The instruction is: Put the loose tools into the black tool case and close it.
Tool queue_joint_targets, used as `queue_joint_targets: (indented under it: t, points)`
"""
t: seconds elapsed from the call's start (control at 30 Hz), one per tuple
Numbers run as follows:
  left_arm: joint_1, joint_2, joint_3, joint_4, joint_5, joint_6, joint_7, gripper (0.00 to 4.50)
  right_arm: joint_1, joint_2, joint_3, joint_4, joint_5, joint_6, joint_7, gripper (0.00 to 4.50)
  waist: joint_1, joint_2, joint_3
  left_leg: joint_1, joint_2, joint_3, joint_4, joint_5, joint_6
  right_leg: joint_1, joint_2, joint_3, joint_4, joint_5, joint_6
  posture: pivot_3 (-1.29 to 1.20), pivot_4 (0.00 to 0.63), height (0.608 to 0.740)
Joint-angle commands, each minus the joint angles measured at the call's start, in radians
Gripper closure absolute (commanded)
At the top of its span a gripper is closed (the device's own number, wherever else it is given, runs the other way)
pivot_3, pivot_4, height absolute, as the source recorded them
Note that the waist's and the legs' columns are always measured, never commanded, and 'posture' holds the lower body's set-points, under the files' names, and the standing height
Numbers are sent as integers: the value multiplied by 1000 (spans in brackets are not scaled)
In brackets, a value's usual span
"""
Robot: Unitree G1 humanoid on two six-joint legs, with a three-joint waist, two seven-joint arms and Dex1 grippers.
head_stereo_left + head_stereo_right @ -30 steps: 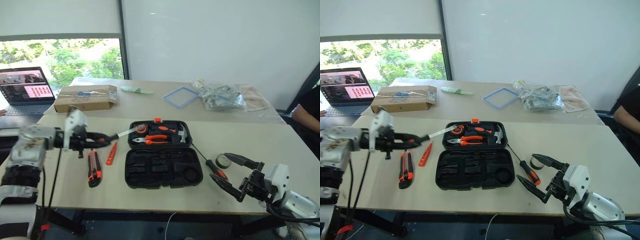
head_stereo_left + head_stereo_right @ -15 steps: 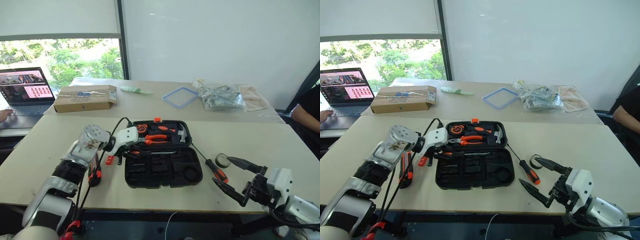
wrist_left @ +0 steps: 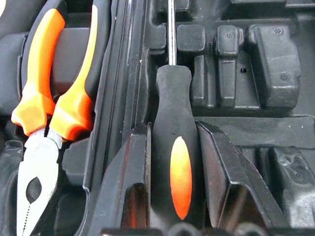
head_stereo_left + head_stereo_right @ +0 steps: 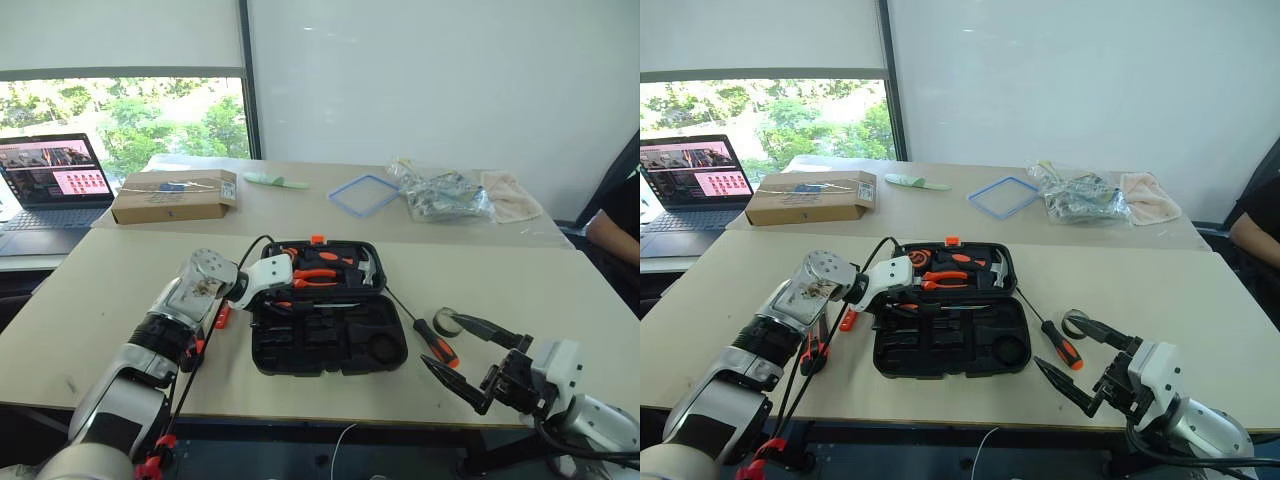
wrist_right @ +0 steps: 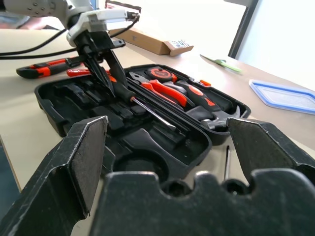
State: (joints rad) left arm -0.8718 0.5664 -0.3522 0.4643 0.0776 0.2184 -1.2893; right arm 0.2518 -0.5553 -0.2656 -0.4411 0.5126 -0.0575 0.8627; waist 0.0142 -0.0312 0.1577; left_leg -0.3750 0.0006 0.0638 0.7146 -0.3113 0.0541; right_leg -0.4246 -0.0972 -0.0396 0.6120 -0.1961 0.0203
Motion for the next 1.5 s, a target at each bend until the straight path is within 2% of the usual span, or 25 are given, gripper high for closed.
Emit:
queue_joint_targets:
  t: [0.03, 0.1, 0.17, 0.23, 0.27, 0.33, 0.43, 0.53, 0.63, 0.77, 0.83, 0.87, 1.33, 1.5]
  points:
    - [-18, 12, -21, 7, 41, -17, 8, 3601, -1, 2, -8, -34, 2, -10, -13, 0, 0, 0, 0, 0, 0, 0, 0, 0, 0, 0, 0, 0, 0, 0, 0, 0, 150, 740]
    - [-23, 14, -19, 20, 55, -29, 29, 3601, -3, 4, -4, -36, 1, -9, -15, 0, 0, 0, 0, 0, 0, 0, 0, 0, 0, 0, 0, 0, 0, 0, 0, 0, 150, 740]
    - [-24, 12, -11, 23, 48, -46, 28, 2593, -4, 4, 1, -37, 1, -9, -18, 0, 0, 0, 0, 0, 0, 0, 0, 0, 0, 0, 0, 0, 0, 0, 0, 0, 150, 740]
    - [-20, 2, 12, 5, 10, -64, 13, 2178, -1, 3, 4, -37, 2, -11, -19, 0, 1, 0, 0, 1, 0, 0, 1, 0, 0, 0, 0, 0, 1, 0, 0, 0, 150, 740]
    - [-16, -1, 24, -14, -15, -68, -4, 1682, 1, 3, 5, -37, 2, -13, -19, 0, 2, 0, 0, 1, 0, 0, 1, 0, 0, 1, -1, 0, 1, 0, 0, 0, 150, 740]
    - [-21, -22, 79, -74, -92, -34, -8, 1076, 4, 1, 6, -39, 3, -13, -19, 0, 2, 0, 0, 1, 0, 0, 1, 0, 0, 1, -1, 0, 1, 0, 0, 0, 150, 740]
    - [-25, -2, 124, -159, -150, -18, -30, 1076, 10, -4, 0, -41, 9, -11, -15, 0, 2, 0, 0, -3, 0, -2, 2, 0, 0, -1, -1, -1, 1, 0, 0, 0, 150, 740]
    - [-10, 11, 135, -158, -152, -49, -22, 1076, 13, -6, 0, -38, 11, -10, -10, 0, -1, 1, 0, -3, 0, -1, 2, 0, 0, -2, -1, 0, 1, 0, 0, 0, 150, 740]
    - [12, 3, 121, -97, -133, -90, -8, 1741, 0, -7, 9, -30, 7, -10, -8, 0, -2, 1, 0, -2, -1, -1, 1, 0, 0, -1, -1, 0, 1, 0, 0, 0, 150, 740]
    - [21, -34, 96, 46, -84, -146, 47, 3220, -31, -9, 12, -17, 2, -7, -11, 0, -2, 1, 0, -1, -1, -1, 2, 0, 0, 0, -1, 0, 0, 0, 1, 0, 150, 740]
    - [14, -58, 92, 91, -73, -155, 66, 4115, -39, -12, 11, -11, 1, -7, -9, 0, 0, 1, 0, -1, -1, -1, 2, 0, 0, 0, -1, 0, 0, 0, 1, 0, 150, 740]
    - [16, -64, 87, 99, -69, -146, 65, 4366, -40, -13, 8, -9, 0, -8, -9, 0, 2, 1, 0, -1, -1, -1, 2, 0, 0, 0, -1, 0, 0, 0, 1, 0, 150, 740]
    - [38, -99, -1, 137, 29, -59, 84, 4459, -5, -2, -8, -26, -4, -12, -35, 0, 12, 3, -2, 1, -2, -2, 4, -1, 1, 3, -1, 0, 0, 0, 2, 0, 150, 740]
    - [44, -127, 67, 139, -34, -100, 108, 4459, 61, -26, -57, -54, 26, 38, -52, 0, 22, 8, -5, 3, -2, -2, 5, -1, 3, 7, -2, 1, 1, 0, 3, 0, 150, 740]
